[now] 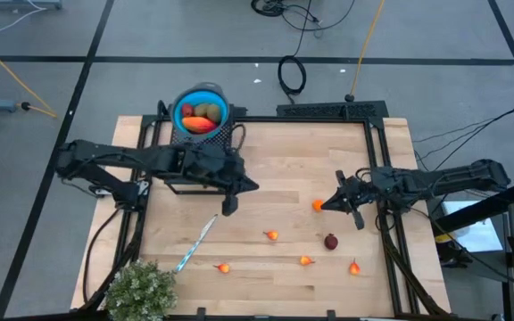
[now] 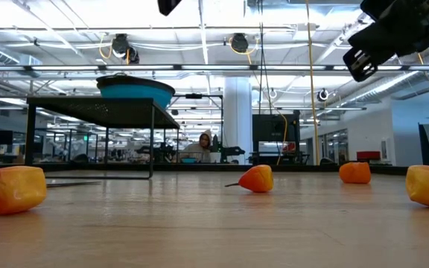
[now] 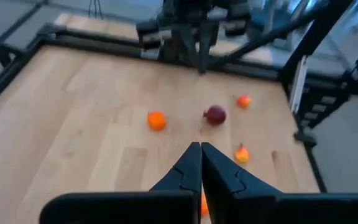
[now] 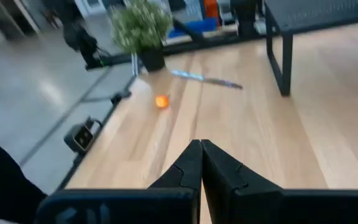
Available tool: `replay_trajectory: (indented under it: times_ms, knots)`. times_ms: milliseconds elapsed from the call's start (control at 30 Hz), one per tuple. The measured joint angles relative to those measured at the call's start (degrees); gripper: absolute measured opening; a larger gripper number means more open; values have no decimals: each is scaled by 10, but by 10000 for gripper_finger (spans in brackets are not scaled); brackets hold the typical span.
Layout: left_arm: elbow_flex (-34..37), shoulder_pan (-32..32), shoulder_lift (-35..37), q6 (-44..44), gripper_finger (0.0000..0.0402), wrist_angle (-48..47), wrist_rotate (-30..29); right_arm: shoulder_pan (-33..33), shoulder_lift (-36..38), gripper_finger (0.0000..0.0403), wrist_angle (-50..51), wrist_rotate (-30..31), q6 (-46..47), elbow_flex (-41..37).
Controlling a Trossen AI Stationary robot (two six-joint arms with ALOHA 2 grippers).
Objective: Pick & Place Fruit
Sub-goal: Put the orange into the blue strainer bowl on the shelf
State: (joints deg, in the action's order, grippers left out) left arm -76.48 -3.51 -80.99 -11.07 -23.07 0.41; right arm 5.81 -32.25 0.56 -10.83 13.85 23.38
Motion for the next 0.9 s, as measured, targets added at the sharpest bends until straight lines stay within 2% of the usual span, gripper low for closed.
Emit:
replay_trajectory:
  times_ms: [167, 333, 533, 900]
  knots:
    - [110, -9, 63, -2, 6, 126, 1, 32, -13, 0, 111, 42, 0, 68]
    - [211, -23, 131, -11, 6, 206, 0, 54, -51, 0, 214, 67, 4, 131]
    - [300, -38, 220, -10, 7, 235, -10, 63, -121, 0, 301, 66, 22, 189]
    - [410, -49, 379, 16, 2, 232, -35, 63, -275, 0, 407, 63, 8, 282]
